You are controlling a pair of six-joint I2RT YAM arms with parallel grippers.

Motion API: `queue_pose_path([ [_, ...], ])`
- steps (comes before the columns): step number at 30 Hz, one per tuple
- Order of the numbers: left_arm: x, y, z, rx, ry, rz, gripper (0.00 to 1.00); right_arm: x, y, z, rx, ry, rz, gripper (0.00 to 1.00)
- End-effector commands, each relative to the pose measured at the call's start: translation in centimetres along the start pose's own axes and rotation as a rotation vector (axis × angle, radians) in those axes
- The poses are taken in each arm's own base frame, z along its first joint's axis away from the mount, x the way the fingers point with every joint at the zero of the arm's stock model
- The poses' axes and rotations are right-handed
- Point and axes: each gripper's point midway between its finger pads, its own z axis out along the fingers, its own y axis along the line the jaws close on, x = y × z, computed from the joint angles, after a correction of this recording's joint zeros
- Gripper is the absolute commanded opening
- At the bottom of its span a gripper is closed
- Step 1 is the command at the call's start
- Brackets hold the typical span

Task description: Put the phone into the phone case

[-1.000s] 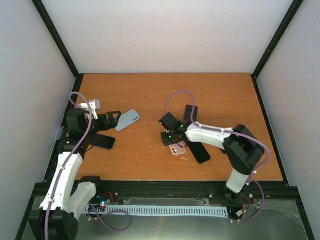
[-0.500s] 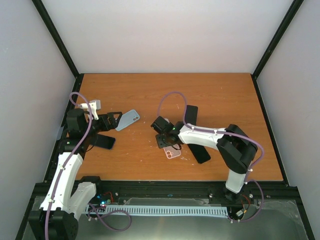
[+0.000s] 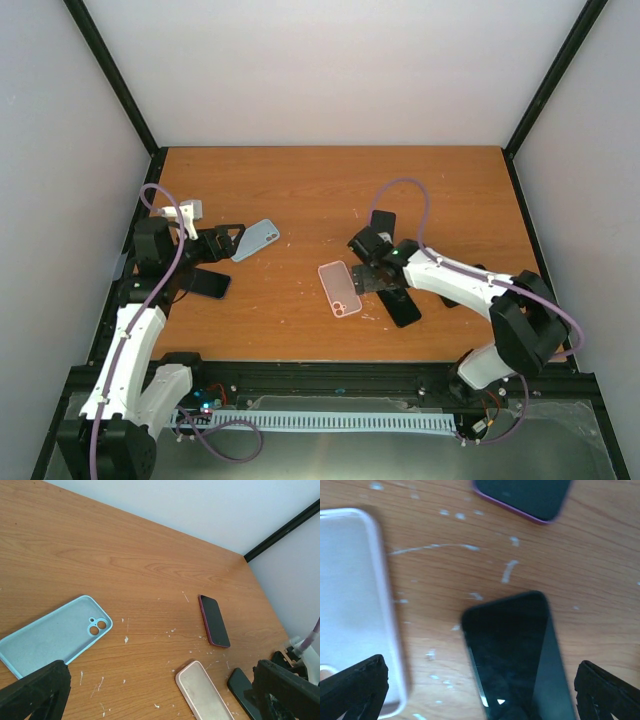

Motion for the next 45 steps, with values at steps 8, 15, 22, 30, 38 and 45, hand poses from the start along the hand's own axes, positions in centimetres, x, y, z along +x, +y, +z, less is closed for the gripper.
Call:
queue_pose_path([
  [8,-0.4,-0.3,0.0,0.008,-0.010,0.034,1.00,3.0,-4.5,4.1,0.002,0.171,0.112,1.00],
  [15,-0.3,-0.1,0.1,0.001,-0.008,0.031,1.00,4.2,-4.5,5.3,-0.015,0.207,0.125,1.00],
  [22,-0.3,-0.1,0.1,-0.001,-0.007,0.030,0.99,5.4,-3.6,5.3,-0.081,0.239,0.125,1.00],
  [30,-0.1,0.0,0.3,0.001,0.003,0.023,1.00,7.2,-2.6,4.2,-0.156,0.279,0.162,0.97],
  [38,-0.1,-0.1,0.3,0.008,0.005,0.023,0.99,7.9,-2.9,4.2,-0.065,0.284,0.122,0.87],
  [45,-0.1,-0.2,0.4,0.015,0.006,0.021,0.99,7.7,-2.7,3.8,0.011,0.264,0.075,0.85],
])
